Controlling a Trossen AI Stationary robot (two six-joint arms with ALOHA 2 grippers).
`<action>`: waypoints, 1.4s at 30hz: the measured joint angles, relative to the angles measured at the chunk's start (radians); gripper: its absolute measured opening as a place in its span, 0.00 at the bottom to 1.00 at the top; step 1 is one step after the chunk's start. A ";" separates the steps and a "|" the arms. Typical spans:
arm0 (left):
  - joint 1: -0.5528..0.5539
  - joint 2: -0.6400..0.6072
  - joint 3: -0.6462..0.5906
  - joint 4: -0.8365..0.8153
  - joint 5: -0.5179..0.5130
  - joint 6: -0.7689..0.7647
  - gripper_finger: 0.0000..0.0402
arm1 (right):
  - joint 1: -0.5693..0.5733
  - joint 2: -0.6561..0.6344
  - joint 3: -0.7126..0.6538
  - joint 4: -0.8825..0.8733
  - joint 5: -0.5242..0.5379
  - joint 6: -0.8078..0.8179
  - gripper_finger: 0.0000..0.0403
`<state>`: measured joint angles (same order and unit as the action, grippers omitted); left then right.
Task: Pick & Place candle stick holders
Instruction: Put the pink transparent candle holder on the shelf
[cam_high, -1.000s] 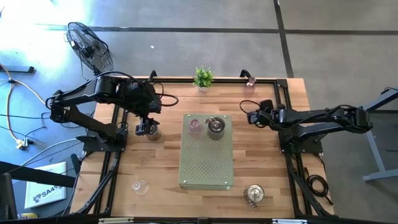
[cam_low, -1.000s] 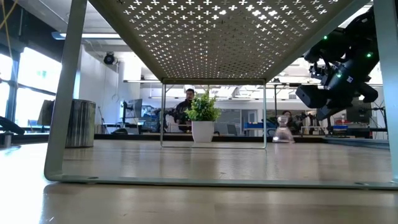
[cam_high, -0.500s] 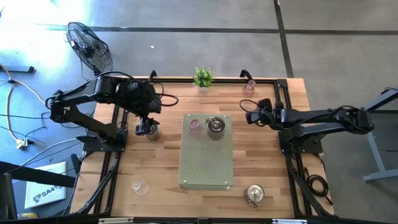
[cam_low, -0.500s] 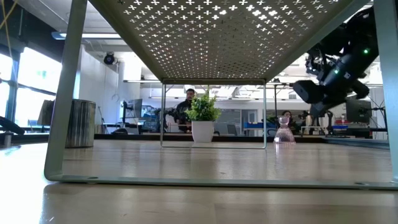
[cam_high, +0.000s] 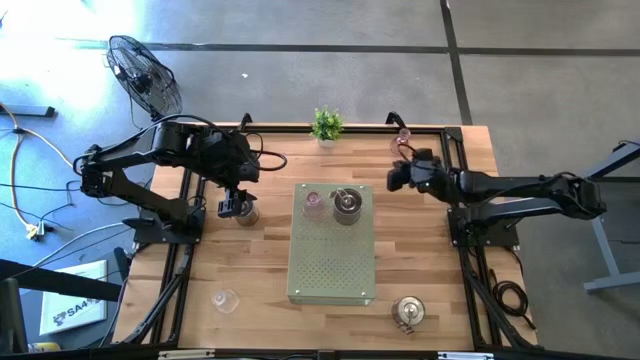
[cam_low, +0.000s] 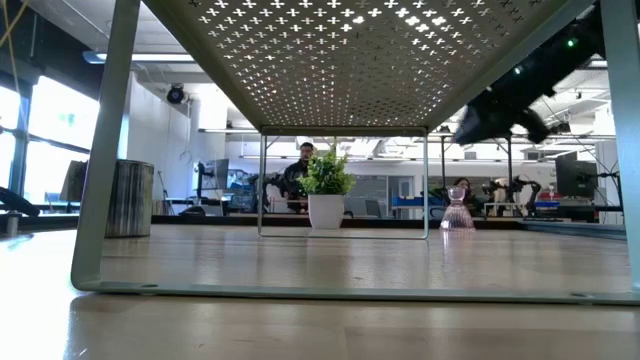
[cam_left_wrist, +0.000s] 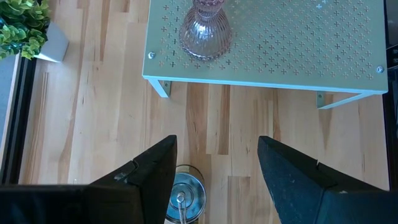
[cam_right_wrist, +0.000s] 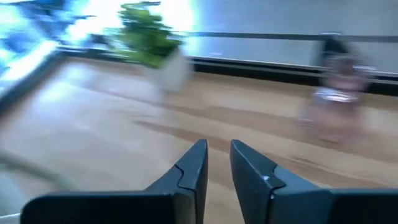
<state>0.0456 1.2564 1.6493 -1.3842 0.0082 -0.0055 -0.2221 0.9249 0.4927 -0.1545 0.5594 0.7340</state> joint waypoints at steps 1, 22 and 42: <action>0.000 0.000 0.000 0.000 0.000 0.000 0.55 | 0.001 0.000 0.000 0.040 -0.038 -0.018 0.15; 0.000 0.000 0.000 0.000 0.000 0.000 0.55 | -0.003 -0.002 0.000 0.199 -0.061 -0.054 0.17; 0.000 0.000 0.000 0.000 0.000 0.000 0.55 | -0.135 0.003 0.000 0.164 -0.092 -0.126 0.97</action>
<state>0.0453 1.2564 1.6493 -1.3842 0.0084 -0.0059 -0.3568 0.9283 0.4928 0.0099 0.4670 0.6083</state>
